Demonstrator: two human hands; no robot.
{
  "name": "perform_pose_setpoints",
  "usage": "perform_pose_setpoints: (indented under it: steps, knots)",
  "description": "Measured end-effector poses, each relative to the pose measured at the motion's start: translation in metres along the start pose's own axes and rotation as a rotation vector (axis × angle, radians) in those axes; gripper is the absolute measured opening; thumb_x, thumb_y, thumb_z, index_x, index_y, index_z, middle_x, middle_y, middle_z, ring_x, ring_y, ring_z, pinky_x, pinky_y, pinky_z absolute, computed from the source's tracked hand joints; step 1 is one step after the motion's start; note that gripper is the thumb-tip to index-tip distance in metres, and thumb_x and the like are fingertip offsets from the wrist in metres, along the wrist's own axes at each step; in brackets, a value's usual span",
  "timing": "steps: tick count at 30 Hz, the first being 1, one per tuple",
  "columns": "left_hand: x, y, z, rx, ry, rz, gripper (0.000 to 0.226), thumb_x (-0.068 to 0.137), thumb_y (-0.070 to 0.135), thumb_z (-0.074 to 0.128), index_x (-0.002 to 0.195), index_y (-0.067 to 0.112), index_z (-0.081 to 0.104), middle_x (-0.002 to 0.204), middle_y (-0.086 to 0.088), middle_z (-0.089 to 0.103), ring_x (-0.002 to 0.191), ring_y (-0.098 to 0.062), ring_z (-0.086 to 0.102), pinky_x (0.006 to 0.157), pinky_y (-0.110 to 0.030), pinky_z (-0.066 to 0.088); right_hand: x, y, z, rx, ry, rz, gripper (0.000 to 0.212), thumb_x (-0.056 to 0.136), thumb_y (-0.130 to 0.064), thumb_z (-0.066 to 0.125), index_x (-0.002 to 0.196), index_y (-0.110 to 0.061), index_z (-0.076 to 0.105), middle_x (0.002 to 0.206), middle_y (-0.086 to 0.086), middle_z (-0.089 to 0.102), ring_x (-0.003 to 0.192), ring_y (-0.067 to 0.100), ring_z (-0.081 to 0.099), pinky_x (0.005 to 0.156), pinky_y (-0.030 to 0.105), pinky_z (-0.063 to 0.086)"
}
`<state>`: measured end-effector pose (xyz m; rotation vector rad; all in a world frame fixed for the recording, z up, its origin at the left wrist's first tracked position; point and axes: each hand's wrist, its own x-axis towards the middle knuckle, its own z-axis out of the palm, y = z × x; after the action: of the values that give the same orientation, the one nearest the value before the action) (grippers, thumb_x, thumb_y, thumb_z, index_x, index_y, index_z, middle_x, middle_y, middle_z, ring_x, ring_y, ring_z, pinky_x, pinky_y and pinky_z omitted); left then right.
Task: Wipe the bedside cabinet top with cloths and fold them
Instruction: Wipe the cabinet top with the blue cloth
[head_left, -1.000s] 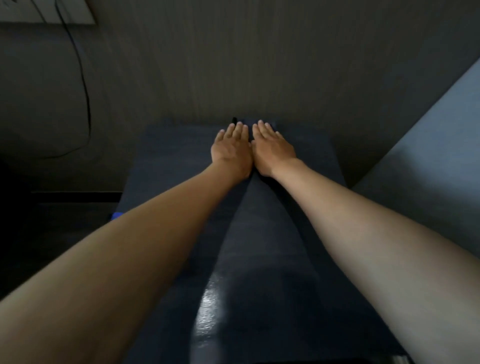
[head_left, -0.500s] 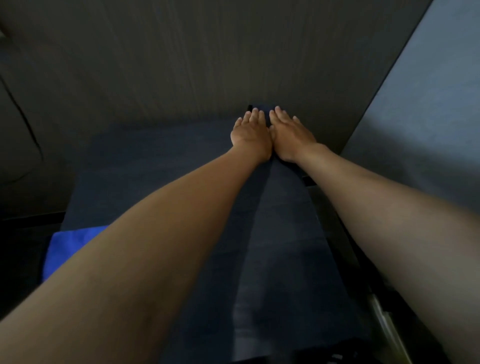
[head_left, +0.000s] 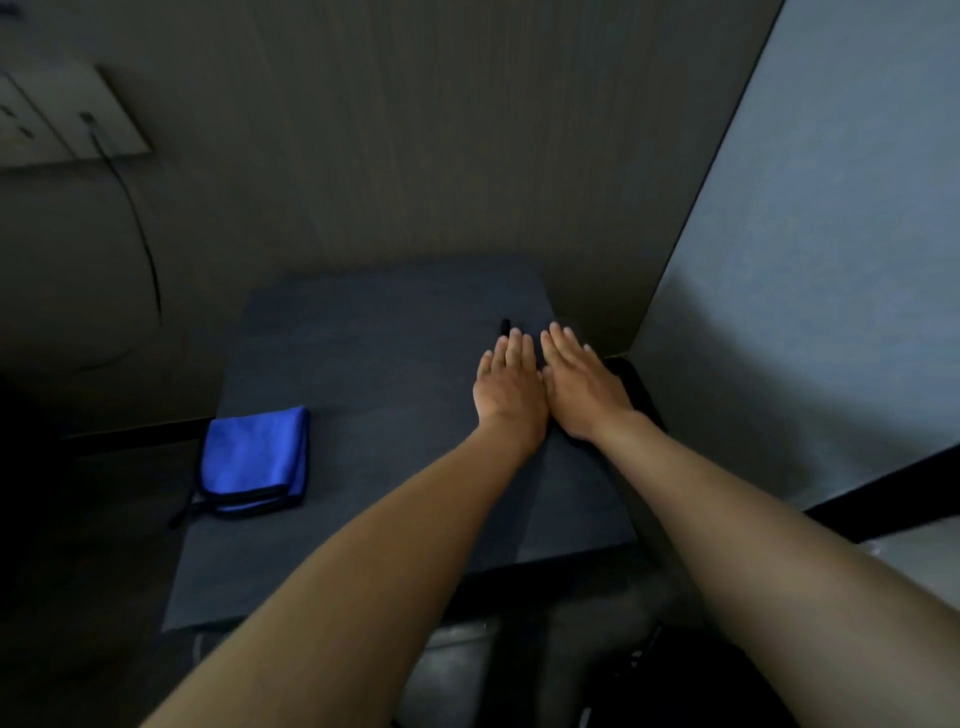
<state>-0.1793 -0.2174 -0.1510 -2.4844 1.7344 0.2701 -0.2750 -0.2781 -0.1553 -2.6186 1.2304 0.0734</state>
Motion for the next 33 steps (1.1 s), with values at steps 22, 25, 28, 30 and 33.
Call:
perform_pose_setpoints:
  steps: [22,25,28,30,33]
  knots:
    - [-0.212,-0.009,0.047,-0.095,0.075,0.046,0.06,0.109,0.033,0.019,0.157,0.014,-0.01,0.165,-0.004,-0.013,0.152,-0.019,-0.012,0.124,-0.037,-0.003,-0.196,-0.078,0.041,0.004,0.061,0.011,0.057,0.108,-0.03,0.023,0.157,-0.01,0.005,0.166,0.007,0.0,0.153,0.019,-0.003,0.124,0.037,0.0]
    - [-0.223,-0.042,0.051,-0.116,0.106,0.005,0.056,0.108,0.032,0.015,0.158,0.015,-0.006,0.166,-0.003,-0.009,0.153,-0.017,-0.009,0.124,-0.035,-0.002,-0.193,-0.113,0.05,0.033,0.085,-0.019,0.057,0.108,-0.031,0.024,0.157,-0.01,0.005,0.166,0.007,0.0,0.153,0.019,-0.004,0.124,0.036,-0.001]
    - [-0.232,-0.072,0.053,-0.109,0.115,-0.037,0.056,0.107,0.03,0.012,0.158,0.015,-0.004,0.166,-0.002,-0.008,0.153,-0.016,-0.008,0.124,-0.033,-0.002,-0.189,-0.145,0.059,0.034,0.084,-0.037,0.057,0.108,-0.033,0.022,0.158,-0.012,0.005,0.166,0.006,-0.002,0.153,0.019,-0.006,0.122,0.035,-0.006]
    - [-0.233,-0.085,0.052,-0.084,0.101,-0.036,0.056,0.108,0.031,0.015,0.157,0.014,-0.006,0.166,-0.003,-0.01,0.153,-0.016,-0.01,0.124,-0.034,-0.002,-0.186,-0.157,0.063,0.028,0.069,-0.024,0.058,0.108,-0.035,0.021,0.158,-0.012,0.004,0.166,0.007,-0.003,0.153,0.02,-0.006,0.121,0.036,-0.007]
    - [-0.223,-0.088,0.049,-0.023,0.067,-0.029,0.057,0.108,0.031,0.015,0.156,0.012,-0.01,0.166,-0.005,-0.013,0.153,-0.018,-0.01,0.125,-0.036,-0.002,-0.178,-0.156,0.061,-0.003,0.049,-0.015,0.059,0.108,-0.036,0.02,0.158,-0.011,0.002,0.166,0.009,-0.003,0.153,0.022,-0.006,0.123,0.037,-0.003]
